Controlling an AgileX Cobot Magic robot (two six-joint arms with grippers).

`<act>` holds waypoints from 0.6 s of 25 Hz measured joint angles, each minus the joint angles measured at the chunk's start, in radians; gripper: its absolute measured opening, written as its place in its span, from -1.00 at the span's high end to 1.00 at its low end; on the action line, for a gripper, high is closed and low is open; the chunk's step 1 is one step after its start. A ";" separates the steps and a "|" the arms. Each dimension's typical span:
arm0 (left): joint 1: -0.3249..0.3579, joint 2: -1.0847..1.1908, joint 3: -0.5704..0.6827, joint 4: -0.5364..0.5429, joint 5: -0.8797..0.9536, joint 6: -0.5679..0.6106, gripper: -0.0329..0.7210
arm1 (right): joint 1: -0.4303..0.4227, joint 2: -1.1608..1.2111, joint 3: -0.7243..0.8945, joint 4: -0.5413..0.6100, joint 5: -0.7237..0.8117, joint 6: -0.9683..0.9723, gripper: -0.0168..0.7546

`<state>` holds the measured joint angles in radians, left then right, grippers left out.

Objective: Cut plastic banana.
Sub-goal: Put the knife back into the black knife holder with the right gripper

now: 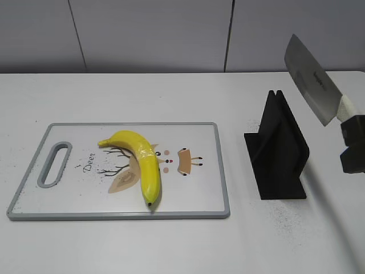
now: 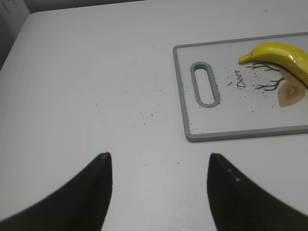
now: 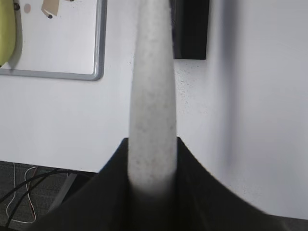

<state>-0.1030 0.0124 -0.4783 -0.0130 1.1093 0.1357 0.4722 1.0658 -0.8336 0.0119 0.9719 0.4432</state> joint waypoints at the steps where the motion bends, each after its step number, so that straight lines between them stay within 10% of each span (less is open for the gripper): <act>1: 0.000 0.000 0.001 0.000 -0.001 0.000 -0.63 | 0.000 0.011 0.000 -0.002 -0.014 0.000 0.54; 15: 0.000 0.000 0.001 0.000 -0.009 0.000 -0.63 | 0.000 0.218 0.001 -0.083 -0.130 0.012 0.54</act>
<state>-0.1030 0.0124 -0.4773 -0.0130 1.1007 0.1357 0.4722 1.2834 -0.8327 -0.0715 0.8421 0.4552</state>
